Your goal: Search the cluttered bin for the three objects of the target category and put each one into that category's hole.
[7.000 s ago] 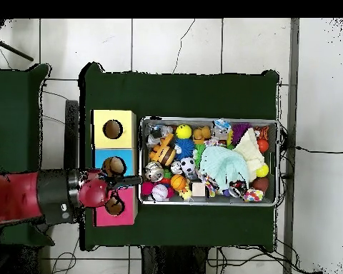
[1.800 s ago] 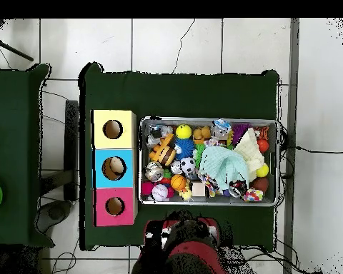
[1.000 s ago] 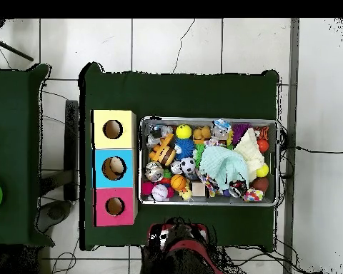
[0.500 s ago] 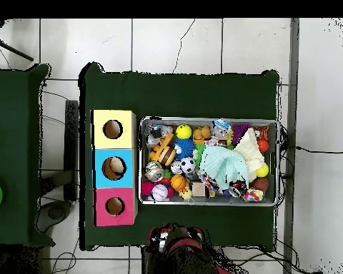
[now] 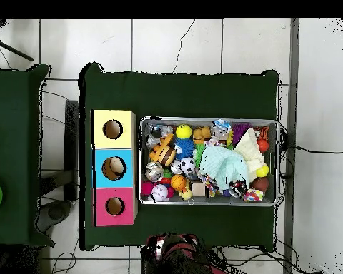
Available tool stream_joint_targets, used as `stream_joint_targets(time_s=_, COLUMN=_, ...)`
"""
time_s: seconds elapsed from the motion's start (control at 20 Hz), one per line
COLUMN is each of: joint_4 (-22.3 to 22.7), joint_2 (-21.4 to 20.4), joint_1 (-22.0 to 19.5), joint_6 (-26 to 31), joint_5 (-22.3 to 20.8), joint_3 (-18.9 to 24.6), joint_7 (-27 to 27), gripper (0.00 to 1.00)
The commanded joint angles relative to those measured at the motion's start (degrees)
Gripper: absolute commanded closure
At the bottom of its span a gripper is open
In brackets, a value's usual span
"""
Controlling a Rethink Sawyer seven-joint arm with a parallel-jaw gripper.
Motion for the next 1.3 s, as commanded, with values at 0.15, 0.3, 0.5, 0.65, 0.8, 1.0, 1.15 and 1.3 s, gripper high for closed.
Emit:
stream_joint_targets(time_s=0.15, joint_4=3.1, joint_2=11.5, joint_1=-2.0, joint_6=-9.5, joint_5=-16.9, joint_3=3.8, joint_7=-1.9, gripper=1.0)
stream_joint_targets(time_s=0.3, joint_4=3.6, joint_2=19.5, joint_1=-3.0, joint_6=-15.1, joint_5=-18.6, joint_3=3.1, joint_7=1.2, gripper=1.0)
stream_joint_targets(time_s=0.5, joint_4=4.3, joint_2=33.1, joint_1=-7.6, joint_6=-29.4, joint_5=-19.8, joint_3=5.0, joint_7=0.7, gripper=1.0)
stream_joint_targets(time_s=0.65, joint_4=4.6, joint_2=36.2, joint_1=-9.6, joint_6=-34.3, joint_5=-23.0, joint_3=5.2, joint_7=3.9, gripper=1.0)
stream_joint_targets(time_s=0.8, joint_4=3.5, joint_2=40.2, joint_1=-9.9, joint_6=-37.6, joint_5=-25.4, joint_3=4.7, joint_7=6.9, gripper=1.0)
stream_joint_targets(time_s=1.0, joint_4=0.8, joint_2=48.2, joint_1=-10.7, joint_6=-42.7, joint_5=-27.3, joint_3=4.5, joint_7=9.3, gripper=1.0)
stream_joint_targets(time_s=1.15, joint_4=-0.7, joint_2=52.0, joint_1=-11.3, joint_6=-44.8, joint_5=-28.2, joint_3=4.5, joint_7=10.3, gripper=1.0)
stream_joint_targets(time_s=1.3, joint_4=-1.2, joint_2=53.0, joint_1=-11.2, joint_6=-45.1, joint_5=-28.6, joint_3=4.4, joint_7=10.7, gripper=1.0)
